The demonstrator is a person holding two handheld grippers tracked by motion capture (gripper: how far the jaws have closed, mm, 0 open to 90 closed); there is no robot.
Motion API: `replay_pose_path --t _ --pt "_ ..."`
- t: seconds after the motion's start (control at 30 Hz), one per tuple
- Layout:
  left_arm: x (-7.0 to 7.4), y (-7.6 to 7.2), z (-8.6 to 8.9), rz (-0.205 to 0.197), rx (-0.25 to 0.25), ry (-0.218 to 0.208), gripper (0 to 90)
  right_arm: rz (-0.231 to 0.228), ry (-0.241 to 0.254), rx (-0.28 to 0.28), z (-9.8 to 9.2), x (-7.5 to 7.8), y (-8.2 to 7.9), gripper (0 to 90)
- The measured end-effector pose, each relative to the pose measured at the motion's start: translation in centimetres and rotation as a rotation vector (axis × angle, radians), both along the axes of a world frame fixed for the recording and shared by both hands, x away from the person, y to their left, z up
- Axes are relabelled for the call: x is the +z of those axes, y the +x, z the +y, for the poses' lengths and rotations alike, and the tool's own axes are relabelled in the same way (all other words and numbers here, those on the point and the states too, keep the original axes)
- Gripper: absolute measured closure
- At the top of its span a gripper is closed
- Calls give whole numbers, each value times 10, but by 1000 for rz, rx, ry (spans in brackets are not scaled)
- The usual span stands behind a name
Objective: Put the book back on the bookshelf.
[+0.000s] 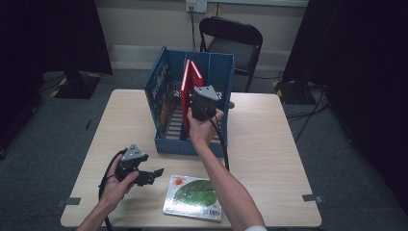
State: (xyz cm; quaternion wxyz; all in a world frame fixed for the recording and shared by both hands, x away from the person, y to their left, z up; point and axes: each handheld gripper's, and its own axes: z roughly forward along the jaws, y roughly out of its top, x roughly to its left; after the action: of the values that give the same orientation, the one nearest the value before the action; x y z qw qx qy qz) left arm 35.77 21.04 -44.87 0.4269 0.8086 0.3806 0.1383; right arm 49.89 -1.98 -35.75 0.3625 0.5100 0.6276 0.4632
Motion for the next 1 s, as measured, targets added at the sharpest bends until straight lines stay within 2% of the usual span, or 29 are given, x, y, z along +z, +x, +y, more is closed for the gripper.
replay_pose_path --t 0.27,0.6,0.63,0.73,0.83,0.9,1.0 --pt "0 0 -1 0 0 3 160 -6 11 17 -4 -11 -6 802" --pt "0 0 -2 -1 -4 9 160 -13 -18 34 -3 -19 -17 793" --pt "0 0 -1 -2 -4 5 160 -9 -29 38 -4 -19 -18 793" --pt "0 0 -1 -1 9 -3 161 16 -4 47 -7 -20 -21 793" --pt "1 -1 0 -6 13 -6 160 13 -25 67 -8 -24 -29 786" --pt "0 0 -1 -2 10 -5 160 19 -14 73 -10 -26 -33 783" --pt "0 -1 -1 -3 6 0 160 21 -24 89 -10 -28 -38 774"
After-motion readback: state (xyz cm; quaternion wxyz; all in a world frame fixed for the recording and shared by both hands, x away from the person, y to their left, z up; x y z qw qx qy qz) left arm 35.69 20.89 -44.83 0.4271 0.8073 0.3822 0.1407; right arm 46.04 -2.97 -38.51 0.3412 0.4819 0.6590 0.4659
